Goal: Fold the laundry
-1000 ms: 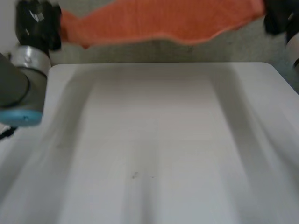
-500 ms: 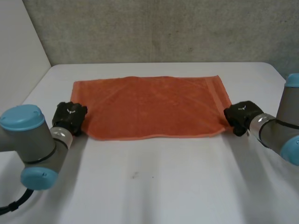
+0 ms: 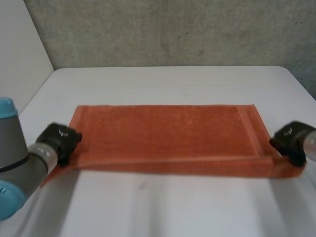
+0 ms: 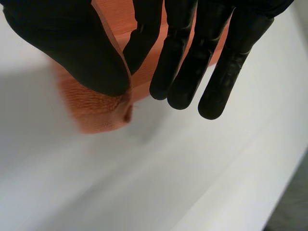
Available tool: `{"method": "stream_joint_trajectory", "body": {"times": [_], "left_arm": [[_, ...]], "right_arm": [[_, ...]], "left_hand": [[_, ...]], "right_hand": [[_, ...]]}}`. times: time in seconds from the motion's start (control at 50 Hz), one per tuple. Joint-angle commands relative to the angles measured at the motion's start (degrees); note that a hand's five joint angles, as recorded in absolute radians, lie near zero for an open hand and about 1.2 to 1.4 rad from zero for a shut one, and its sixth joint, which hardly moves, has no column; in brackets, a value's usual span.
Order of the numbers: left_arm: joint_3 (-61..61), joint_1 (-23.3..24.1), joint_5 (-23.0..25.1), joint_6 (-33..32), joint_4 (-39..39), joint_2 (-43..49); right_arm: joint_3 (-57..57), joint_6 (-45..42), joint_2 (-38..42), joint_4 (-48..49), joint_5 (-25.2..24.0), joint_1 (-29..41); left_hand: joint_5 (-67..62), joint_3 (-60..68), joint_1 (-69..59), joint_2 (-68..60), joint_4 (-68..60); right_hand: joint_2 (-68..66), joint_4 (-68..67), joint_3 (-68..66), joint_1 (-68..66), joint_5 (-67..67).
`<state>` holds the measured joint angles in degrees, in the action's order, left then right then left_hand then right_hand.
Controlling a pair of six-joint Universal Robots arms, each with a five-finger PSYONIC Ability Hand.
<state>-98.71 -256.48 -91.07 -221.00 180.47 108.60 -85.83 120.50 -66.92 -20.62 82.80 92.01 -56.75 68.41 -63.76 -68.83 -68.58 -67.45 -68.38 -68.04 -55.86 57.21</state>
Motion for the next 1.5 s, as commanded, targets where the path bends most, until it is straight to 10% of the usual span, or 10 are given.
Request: {"method": "stream_joint_trajectory", "body": {"times": [0.02,0.46,0.48,0.5,0.52,0.54,0.98,1.5], "left_arm": [[13.8,0.8,-0.1,0.1,11.7,14.0],[43.6,2.2,5.0,-2.1,21.0,38.0],[43.0,2.2,6.2,-2.1,21.6,37.8],[42.2,2.2,7.6,-2.2,22.0,37.7],[40.5,2.2,10.0,-2.3,23.2,37.2],[39.7,2.2,10.9,-2.3,23.9,36.8],[14.2,0.4,12.4,3.6,30.7,11.0],[-3.2,-0.8,12.3,18.3,26.9,1.9]], "right_arm": [[11.9,8.5,11.7,12.9,0.1,6.0],[40.7,10.1,37.5,35.3,3.5,9.5],[40.7,10.3,37.6,35.4,3.5,9.7],[40.7,10.8,37.7,35.6,3.6,10.4],[40.7,10.8,37.7,35.6,3.6,10.4],[40.7,11.4,37.7,35.5,4.2,11.0],[15.0,26.6,9.1,28.3,2.6,9.0],[7.2,31.6,15.1,23.0,-11.2,-2.4]], "left_hand": [[-13.3,11.6,-16.2,-11.2,-11.4],[-13.3,11.6,-16.2,-11.2,-11.4],[-6.9,5.3,-9.9,-4.9,-5.1],[10.9,-12.6,8.0,13.0,12.8],[50.2,-51.9,47.3,52.3,52.1],[56.7,-58.4,53.8,58.8,58.6],[56.7,-58.4,53.7,58.8,58.5],[56.2,-57.9,53.2,58.3,58.0]], "right_hand": [[-12.6,-11.6,-12.0,-24.1,12.8],[-12.6,-11.6,-12.0,-24.1,12.8],[-12.6,-11.6,-12.0,-24.1,12.8],[28.0,29.0,28.6,16.4,-27.8],[28.4,29.4,29.0,16.8,-28.2],[57.4,58.4,58.0,45.9,-57.2],[57.4,58.4,58.0,45.9,-57.2],[32.6,33.6,33.2,21.1,-32.4]]}}
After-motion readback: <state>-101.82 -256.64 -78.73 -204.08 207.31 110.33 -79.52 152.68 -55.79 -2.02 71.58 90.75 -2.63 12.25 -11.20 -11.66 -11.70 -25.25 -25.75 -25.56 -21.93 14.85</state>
